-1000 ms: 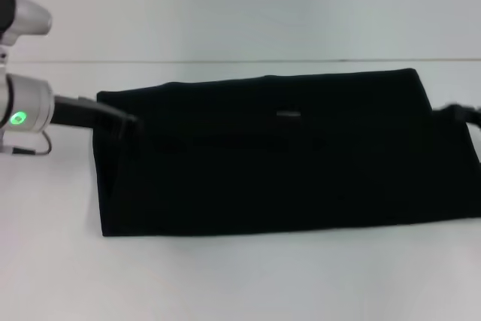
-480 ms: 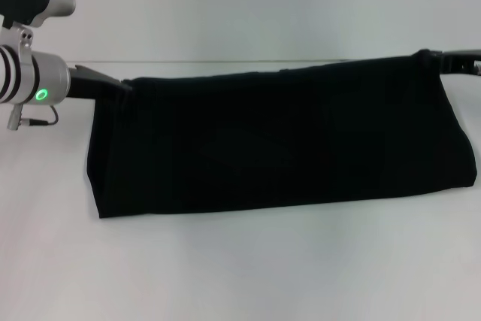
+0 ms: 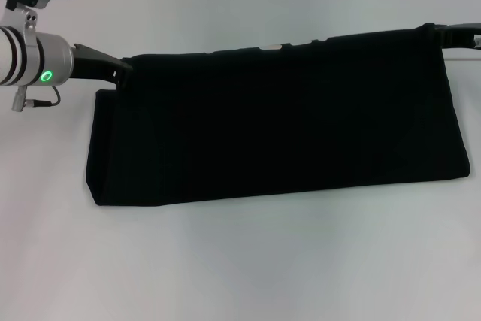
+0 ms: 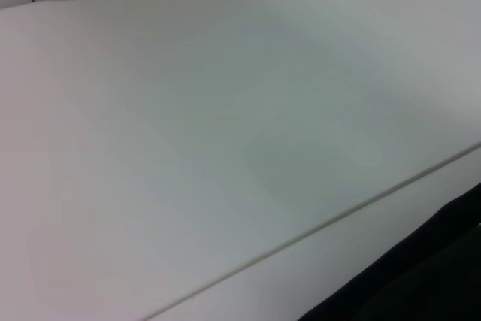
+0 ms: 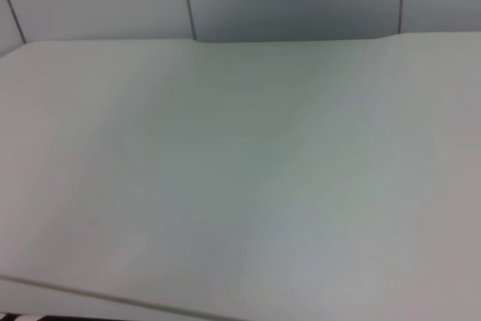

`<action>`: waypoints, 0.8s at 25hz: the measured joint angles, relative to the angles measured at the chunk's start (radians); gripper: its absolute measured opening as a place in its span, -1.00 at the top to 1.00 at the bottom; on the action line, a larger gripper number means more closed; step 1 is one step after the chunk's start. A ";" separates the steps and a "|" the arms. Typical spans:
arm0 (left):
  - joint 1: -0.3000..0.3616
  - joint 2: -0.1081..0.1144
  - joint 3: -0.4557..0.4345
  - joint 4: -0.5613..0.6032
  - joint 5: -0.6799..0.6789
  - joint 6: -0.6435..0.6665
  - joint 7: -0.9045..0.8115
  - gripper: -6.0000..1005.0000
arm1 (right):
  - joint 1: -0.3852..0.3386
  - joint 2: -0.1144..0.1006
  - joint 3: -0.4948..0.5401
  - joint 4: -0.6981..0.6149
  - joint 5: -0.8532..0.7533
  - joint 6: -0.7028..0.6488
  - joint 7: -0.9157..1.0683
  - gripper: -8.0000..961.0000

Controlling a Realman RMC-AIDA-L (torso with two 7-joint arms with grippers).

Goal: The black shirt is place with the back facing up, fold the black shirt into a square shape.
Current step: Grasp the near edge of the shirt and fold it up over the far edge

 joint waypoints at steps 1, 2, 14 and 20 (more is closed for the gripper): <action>-0.002 0.000 0.000 -0.001 0.001 -0.003 0.000 0.98 | 0.002 -0.001 -0.002 0.000 0.000 0.005 0.005 0.92; -0.005 -0.001 0.000 -0.004 0.002 -0.009 0.000 0.98 | 0.002 -0.002 -0.003 0.001 0.000 0.009 0.008 0.92; -0.014 -0.006 0.009 -0.056 0.004 -0.078 0.008 0.98 | 0.016 0.009 -0.013 0.031 0.000 0.062 -0.002 0.92; -0.013 -0.008 0.013 -0.057 0.002 -0.085 0.004 0.98 | 0.017 0.011 -0.014 0.033 0.000 0.064 -0.001 0.92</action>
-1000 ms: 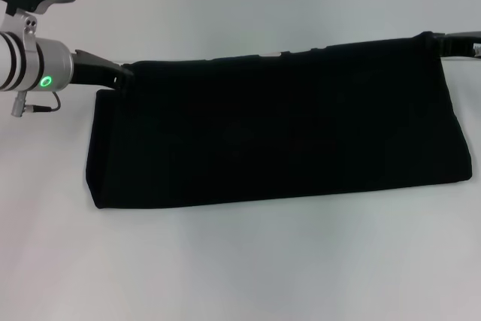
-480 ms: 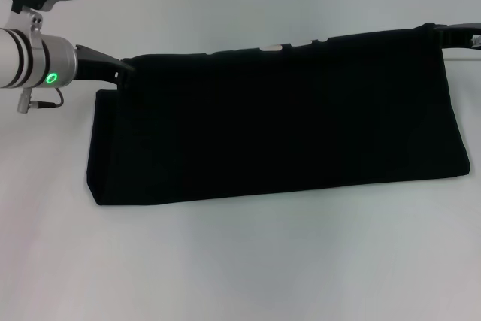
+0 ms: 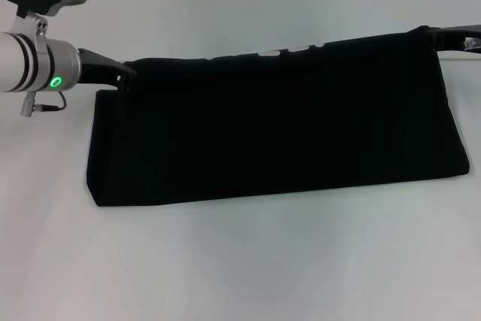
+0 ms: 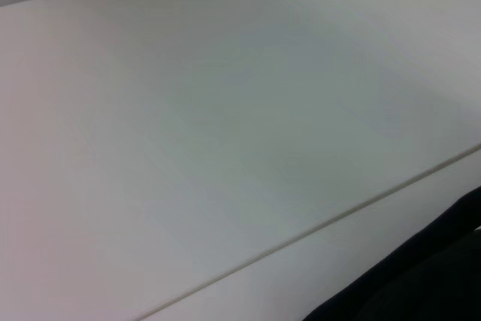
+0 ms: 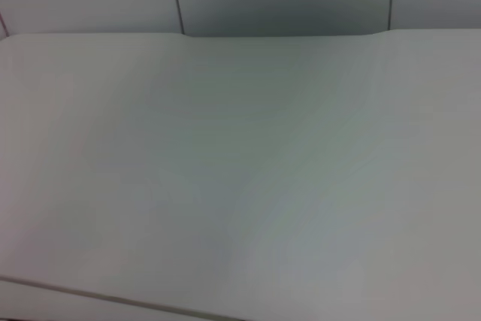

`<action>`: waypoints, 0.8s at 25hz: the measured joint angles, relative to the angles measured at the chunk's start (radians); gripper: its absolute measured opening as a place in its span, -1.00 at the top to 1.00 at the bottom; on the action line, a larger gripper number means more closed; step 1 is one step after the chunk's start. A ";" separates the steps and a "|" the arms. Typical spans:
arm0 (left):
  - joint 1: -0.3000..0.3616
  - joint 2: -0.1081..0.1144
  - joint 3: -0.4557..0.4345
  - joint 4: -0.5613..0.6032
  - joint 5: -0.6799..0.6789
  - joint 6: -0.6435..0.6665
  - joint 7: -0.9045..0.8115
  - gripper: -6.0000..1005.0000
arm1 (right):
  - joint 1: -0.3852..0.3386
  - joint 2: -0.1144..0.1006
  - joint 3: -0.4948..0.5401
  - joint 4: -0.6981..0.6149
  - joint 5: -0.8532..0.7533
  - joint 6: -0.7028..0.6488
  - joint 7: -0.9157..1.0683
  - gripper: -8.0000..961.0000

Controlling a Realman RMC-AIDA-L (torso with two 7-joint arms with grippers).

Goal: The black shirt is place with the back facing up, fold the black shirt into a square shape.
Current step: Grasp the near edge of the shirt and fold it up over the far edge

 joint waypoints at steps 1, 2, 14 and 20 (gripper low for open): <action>0.000 0.000 0.000 0.000 -0.002 -0.003 0.000 0.98 | 0.000 0.000 0.000 0.000 0.000 0.000 0.001 0.92; 0.000 0.000 0.000 0.000 -0.003 -0.005 0.000 0.98 | -0.001 0.000 0.000 0.000 0.000 0.002 0.005 0.92; -0.016 0.001 0.001 0.003 -0.005 -0.033 0.004 0.98 | -0.009 -0.005 0.001 0.000 0.000 0.015 0.009 0.89; -0.020 0.001 0.001 0.000 -0.001 -0.034 0.005 0.98 | -0.008 -0.004 0.000 0.000 0.000 0.014 0.008 0.86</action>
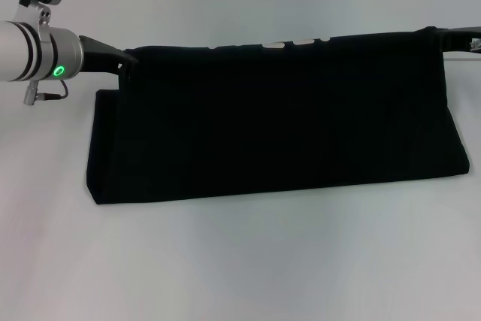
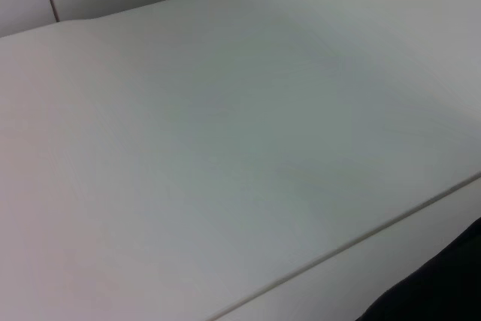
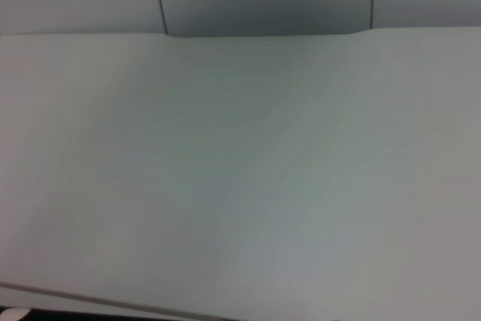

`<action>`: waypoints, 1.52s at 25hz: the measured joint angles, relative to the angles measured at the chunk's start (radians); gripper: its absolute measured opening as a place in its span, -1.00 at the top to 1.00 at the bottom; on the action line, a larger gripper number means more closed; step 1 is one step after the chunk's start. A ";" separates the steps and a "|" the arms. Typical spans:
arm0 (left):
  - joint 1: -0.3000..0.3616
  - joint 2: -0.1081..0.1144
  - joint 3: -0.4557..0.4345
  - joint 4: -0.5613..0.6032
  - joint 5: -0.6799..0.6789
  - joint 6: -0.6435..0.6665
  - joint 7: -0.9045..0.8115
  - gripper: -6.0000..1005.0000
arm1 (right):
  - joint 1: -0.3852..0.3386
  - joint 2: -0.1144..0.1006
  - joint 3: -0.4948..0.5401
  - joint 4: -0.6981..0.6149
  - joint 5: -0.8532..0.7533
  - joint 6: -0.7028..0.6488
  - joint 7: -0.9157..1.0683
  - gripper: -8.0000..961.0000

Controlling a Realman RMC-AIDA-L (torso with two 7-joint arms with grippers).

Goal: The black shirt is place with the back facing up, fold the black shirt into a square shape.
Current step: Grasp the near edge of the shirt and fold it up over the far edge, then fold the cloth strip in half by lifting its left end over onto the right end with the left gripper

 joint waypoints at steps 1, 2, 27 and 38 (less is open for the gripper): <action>0.000 0.000 0.001 0.000 0.001 0.000 0.000 0.98 | 0.001 0.001 0.000 0.000 0.000 -0.001 0.000 0.85; 0.000 0.000 0.001 0.000 0.001 0.000 -0.001 0.98 | 0.002 0.002 0.000 0.000 0.000 -0.001 0.000 0.84; 0.130 -0.004 -0.009 0.219 -0.021 0.285 -0.265 -0.21 | -0.085 -0.021 0.005 -0.161 0.009 -0.440 0.166 -0.27; 0.247 -0.006 -0.037 0.308 -0.044 0.544 -0.309 -0.90 | -0.178 -0.039 -0.004 -0.196 0.019 -0.671 0.220 -0.66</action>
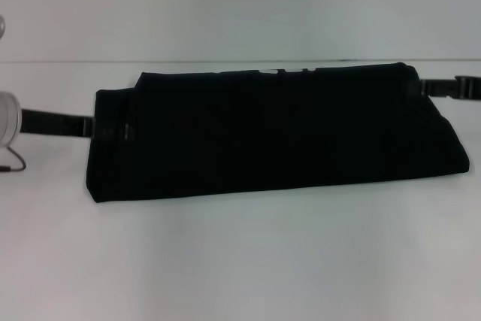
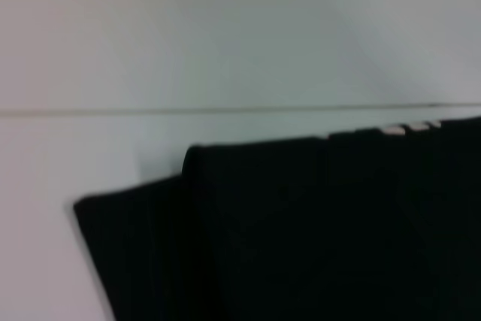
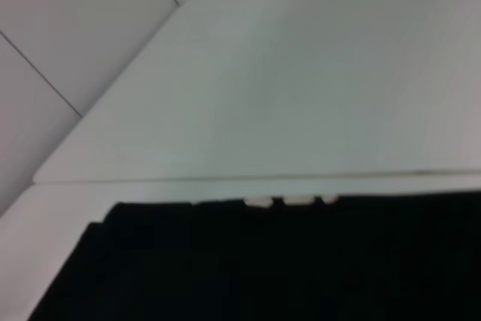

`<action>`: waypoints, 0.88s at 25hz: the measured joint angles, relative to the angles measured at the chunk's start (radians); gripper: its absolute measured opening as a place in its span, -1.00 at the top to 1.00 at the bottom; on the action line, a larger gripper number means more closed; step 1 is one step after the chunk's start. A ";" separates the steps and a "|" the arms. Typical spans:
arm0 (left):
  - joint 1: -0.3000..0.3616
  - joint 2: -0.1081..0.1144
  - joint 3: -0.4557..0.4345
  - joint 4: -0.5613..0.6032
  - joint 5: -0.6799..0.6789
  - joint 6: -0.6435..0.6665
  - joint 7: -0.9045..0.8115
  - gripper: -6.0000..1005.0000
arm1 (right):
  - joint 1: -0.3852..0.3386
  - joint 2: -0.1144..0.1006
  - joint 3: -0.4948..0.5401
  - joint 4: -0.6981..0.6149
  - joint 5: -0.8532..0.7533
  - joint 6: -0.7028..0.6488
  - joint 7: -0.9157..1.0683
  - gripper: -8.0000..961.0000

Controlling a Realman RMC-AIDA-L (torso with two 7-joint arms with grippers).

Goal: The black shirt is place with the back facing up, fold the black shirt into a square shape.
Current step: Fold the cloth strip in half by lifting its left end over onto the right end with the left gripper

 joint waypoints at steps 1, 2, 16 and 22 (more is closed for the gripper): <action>0.006 -0.001 0.001 -0.001 0.002 0.001 0.000 -0.89 | -0.008 -0.003 -0.005 0.000 -0.002 -0.003 0.006 -0.66; 0.013 -0.003 0.001 -0.002 0.004 0.003 0.000 -0.89 | -0.016 -0.006 -0.012 0.000 -0.003 -0.005 0.013 -0.66; 0.026 -0.015 0.011 -0.065 0.026 0.033 -0.002 -0.84 | -0.079 -0.027 -0.033 -0.004 -0.004 -0.006 0.044 -0.65; 0.021 -0.013 0.012 -0.085 0.039 0.026 -0.003 -0.82 | -0.079 -0.025 -0.035 -0.004 -0.004 0.002 0.044 -0.65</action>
